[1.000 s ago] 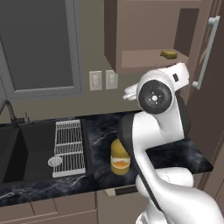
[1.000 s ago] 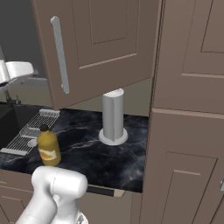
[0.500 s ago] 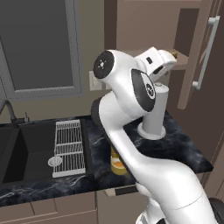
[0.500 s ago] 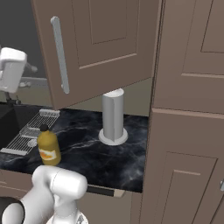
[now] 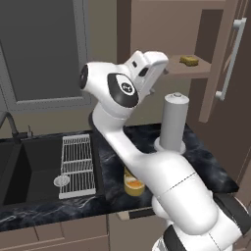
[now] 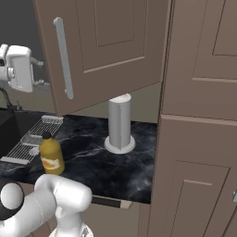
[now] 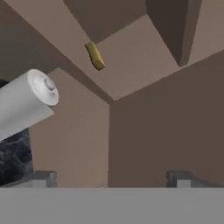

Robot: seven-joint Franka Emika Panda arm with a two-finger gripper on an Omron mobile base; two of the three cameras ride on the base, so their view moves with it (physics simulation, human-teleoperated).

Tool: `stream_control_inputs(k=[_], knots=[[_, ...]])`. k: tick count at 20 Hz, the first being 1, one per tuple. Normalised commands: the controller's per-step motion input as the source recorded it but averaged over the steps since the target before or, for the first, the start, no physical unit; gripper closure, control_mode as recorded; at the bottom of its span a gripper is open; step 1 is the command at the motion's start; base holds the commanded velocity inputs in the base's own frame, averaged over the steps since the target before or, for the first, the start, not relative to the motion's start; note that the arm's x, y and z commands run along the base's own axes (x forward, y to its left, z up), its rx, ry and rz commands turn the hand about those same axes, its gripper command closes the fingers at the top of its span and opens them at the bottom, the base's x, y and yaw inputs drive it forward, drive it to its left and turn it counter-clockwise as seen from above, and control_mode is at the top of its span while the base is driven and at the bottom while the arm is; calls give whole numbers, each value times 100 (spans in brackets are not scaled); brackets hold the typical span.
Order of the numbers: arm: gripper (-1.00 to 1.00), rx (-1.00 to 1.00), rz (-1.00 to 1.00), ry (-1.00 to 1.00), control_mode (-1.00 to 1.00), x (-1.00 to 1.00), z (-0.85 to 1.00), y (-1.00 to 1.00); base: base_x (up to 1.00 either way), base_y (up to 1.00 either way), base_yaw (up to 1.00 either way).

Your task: Open the cabinet. Pick the sponge and place it next to the sink. Then close the cabinet.

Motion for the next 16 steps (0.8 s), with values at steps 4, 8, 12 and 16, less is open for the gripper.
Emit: stream_control_inputs(k=[4, 8, 12, 16], knots=[[-100, -15, -5, 6, -100, 7, 0, -54, 0, 0, 0], [-100, -6, -9, 0, -100, -4, 0, -56, 0, 0, 0], [-100, -8, -13, 2, -100, -10, 0, -56, 0, 0, 0], [-100, -15, -14, 13, -100, 4, -10, -10, 0, 0, 0]])
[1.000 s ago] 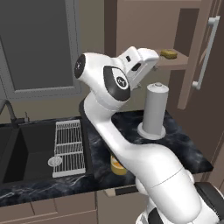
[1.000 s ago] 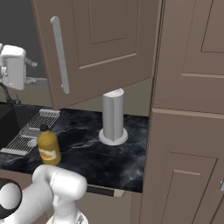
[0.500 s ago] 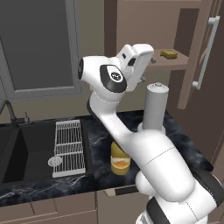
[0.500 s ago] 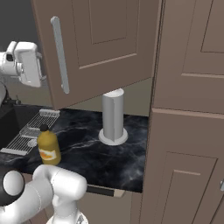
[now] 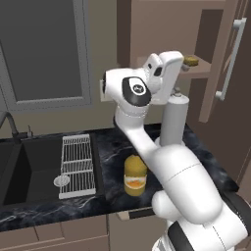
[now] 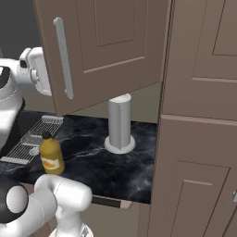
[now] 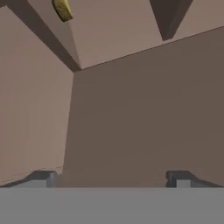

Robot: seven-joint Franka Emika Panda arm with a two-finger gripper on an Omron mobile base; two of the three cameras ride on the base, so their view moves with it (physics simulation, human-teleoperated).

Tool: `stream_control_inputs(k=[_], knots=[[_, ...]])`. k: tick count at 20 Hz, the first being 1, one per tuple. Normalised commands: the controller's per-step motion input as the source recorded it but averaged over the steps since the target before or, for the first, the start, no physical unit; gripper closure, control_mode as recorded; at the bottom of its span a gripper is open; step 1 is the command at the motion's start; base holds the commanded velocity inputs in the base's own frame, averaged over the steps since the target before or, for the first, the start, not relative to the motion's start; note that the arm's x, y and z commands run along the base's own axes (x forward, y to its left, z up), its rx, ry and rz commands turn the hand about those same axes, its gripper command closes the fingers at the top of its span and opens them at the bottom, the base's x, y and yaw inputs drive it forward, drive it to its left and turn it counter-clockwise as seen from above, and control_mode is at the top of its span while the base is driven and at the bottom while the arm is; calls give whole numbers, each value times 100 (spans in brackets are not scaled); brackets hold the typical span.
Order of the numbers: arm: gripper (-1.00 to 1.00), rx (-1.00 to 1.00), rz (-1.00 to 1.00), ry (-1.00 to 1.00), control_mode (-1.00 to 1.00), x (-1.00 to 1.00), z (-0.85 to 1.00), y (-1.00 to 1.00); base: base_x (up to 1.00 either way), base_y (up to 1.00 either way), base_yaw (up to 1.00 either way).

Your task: Open the cabinet. Pick the sponge and place it next to the sink. Then close the cabinet.

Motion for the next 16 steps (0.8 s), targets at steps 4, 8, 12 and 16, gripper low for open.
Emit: stream_control_inputs(k=[4, 8, 12, 16], knots=[[-100, -20, -14, 11, -100, 23, -8, 0, 0, 0, 0], [-100, -18, -20, 12, -100, 6, 0, -8, 0, 0, 0], [-100, -10, -28, 10, -100, -1, 0, -26, 0, 0, 0], [-100, -4, -27, 3, -100, 0, 0, -27, 0, 0, 0]])
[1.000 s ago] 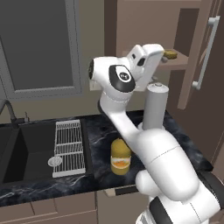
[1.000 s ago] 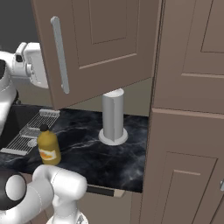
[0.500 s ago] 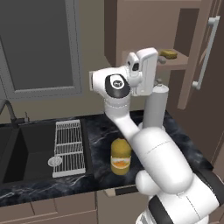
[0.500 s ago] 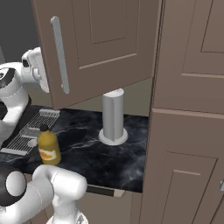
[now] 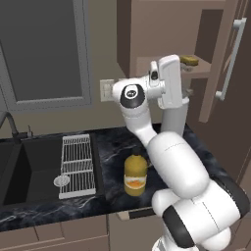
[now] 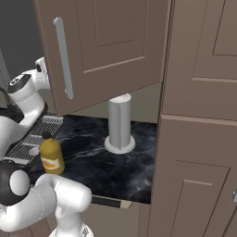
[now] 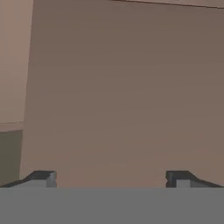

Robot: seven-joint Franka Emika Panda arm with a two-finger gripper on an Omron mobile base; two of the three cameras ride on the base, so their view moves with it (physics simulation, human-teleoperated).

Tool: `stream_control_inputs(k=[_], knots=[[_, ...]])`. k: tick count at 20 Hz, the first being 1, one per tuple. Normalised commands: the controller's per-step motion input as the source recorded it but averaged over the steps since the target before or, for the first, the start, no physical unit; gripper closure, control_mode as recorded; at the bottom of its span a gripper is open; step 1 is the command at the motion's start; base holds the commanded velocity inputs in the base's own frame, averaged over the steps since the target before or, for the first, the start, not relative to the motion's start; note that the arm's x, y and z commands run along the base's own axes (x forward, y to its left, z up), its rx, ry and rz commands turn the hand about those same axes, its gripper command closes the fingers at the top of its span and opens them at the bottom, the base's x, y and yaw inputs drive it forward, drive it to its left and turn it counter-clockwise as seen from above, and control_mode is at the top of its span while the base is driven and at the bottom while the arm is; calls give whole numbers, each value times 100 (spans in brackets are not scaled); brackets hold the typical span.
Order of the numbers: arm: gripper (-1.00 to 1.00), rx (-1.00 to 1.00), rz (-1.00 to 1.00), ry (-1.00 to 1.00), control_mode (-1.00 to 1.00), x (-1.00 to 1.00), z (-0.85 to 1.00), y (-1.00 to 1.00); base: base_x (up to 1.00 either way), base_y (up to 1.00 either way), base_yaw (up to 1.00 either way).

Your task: Open the cabinet. Pick the sponge and place it next to the sink. Then close the cabinet.

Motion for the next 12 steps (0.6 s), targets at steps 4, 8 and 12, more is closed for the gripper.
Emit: stream_control_inputs(k=[4, 8, 12], knots=[[-100, 0, -26, 0, -100, -44, 0, -52, 0, 0, 0], [-100, 0, -25, 0, -100, -73, 0, -52, 0, 0, 0], [-100, 0, -25, 0, -100, -79, 0, -51, 0, 0, 0]])
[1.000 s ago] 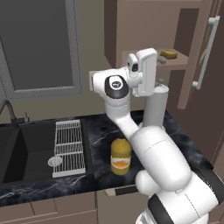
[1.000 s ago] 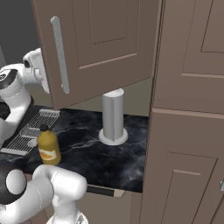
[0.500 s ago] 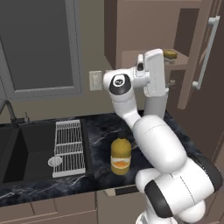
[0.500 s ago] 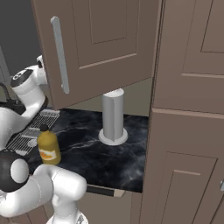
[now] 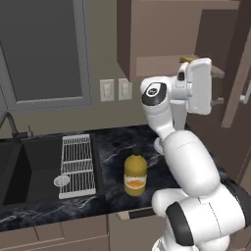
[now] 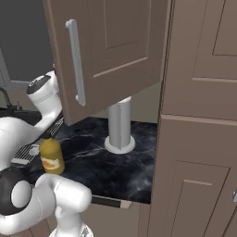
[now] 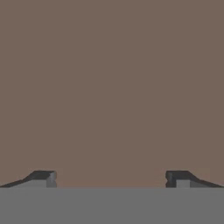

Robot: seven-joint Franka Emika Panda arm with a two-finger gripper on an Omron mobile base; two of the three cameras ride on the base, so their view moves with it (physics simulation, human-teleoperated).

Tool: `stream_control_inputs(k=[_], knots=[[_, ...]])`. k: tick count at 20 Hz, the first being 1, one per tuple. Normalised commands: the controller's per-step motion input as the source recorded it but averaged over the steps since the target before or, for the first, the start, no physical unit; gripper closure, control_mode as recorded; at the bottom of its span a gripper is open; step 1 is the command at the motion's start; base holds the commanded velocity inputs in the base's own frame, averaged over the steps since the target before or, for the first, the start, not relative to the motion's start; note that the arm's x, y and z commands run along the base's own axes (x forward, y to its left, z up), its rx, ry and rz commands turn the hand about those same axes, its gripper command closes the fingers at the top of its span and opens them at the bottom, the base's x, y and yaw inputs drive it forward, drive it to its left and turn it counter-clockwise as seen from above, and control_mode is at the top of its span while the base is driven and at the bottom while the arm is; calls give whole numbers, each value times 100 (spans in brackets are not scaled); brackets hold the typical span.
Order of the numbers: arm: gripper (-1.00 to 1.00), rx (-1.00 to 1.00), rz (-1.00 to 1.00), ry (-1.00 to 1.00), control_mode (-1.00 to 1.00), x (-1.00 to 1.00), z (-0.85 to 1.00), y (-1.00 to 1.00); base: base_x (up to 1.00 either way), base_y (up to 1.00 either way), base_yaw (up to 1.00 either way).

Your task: Open the cabinet. Pick the sponge and place it next to the sink. Then close the cabinet.

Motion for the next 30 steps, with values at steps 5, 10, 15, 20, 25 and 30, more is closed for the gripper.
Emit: stream_control_inputs(k=[5, 10, 15, 20, 25, 30], knots=[[-100, 0, -22, 0, -100, -69, 0, -37, 0, 0, 0], [-100, 0, -11, -2, -100, -22, 0, -7, 0, 0, 0], [-100, 0, 0, -7, -100, -3, 17, 4, 0, 0, 0], [-100, 0, 22, 0, -100, 32, 36, -39, 0, 0, 0], [-100, 0, 36, 0, -100, 7, 22, -47, 0, 0, 0], [-100, 0, 39, 0, -100, 0, 10, -27, 0, 0, 0]])
